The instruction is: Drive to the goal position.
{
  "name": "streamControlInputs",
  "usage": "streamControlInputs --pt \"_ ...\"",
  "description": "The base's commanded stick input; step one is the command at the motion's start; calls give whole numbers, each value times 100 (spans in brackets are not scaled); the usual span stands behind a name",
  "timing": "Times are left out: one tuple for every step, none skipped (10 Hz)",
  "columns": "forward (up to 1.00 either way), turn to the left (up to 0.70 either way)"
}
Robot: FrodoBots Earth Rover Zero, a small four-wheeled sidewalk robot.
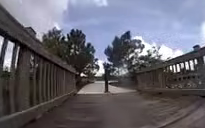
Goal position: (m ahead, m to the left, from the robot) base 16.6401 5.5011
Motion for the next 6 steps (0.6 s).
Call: streamControlInputs --pt "85 0" --pt "85 0" --pt "85 0" --pt "85 0" --pt "85 6" --pt "85 34"
